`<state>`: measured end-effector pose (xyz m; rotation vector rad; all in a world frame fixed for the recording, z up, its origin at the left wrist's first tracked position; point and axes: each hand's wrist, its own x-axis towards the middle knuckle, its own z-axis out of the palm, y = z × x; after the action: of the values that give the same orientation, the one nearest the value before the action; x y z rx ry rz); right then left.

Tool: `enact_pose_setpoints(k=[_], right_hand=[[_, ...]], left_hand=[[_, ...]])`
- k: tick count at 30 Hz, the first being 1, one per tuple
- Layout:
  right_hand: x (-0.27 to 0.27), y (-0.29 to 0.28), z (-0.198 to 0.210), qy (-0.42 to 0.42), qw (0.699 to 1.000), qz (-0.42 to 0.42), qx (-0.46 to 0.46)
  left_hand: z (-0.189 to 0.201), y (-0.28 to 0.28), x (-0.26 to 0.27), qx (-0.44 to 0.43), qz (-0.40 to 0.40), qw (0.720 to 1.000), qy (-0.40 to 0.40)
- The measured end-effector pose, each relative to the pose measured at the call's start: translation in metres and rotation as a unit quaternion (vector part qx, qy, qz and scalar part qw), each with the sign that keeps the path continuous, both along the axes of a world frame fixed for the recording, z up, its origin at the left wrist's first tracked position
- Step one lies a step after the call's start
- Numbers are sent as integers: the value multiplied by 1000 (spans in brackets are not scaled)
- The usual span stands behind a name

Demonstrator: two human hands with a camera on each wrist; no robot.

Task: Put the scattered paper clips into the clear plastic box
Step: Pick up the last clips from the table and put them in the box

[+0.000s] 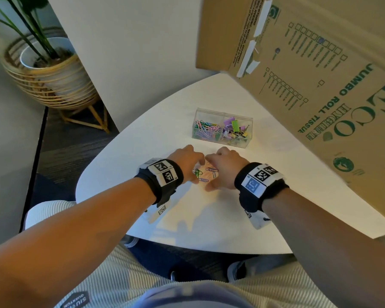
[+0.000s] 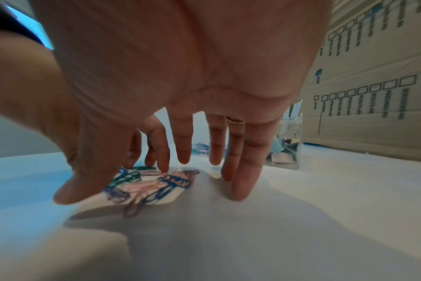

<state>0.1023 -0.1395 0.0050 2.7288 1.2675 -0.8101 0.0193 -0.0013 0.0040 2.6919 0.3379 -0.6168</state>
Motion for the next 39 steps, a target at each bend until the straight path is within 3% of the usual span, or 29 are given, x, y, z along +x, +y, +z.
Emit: enact_pose_setpoints(k=[9,13,16,25,29,33,35,39], right_hand=[[-10,2,2,-6,998,-10,55],[-14,7,4,-38,999,23,21],[-22,13,5,-43,999,20,6],[-20,18,9,2,991,-116,69],[-12,7,6,84,951,-248,164],[-5,-3,14,208,864,-373,266],[3,1,23,232,839,-381,313],[28,26,43,199,821,-362,394]], left_hand=[[-1,2,-11,35,-16,999,-36],[2,0,-11,47,-6,999,2],[2,-8,-11,48,-14,999,-22],[2,-9,-14,19,34,998,-40],[1,1,-14,-37,91,994,-50],[1,11,-15,-119,179,974,-76],[2,16,-14,-162,225,956,-99],[11,27,-5,-221,287,920,-152]])
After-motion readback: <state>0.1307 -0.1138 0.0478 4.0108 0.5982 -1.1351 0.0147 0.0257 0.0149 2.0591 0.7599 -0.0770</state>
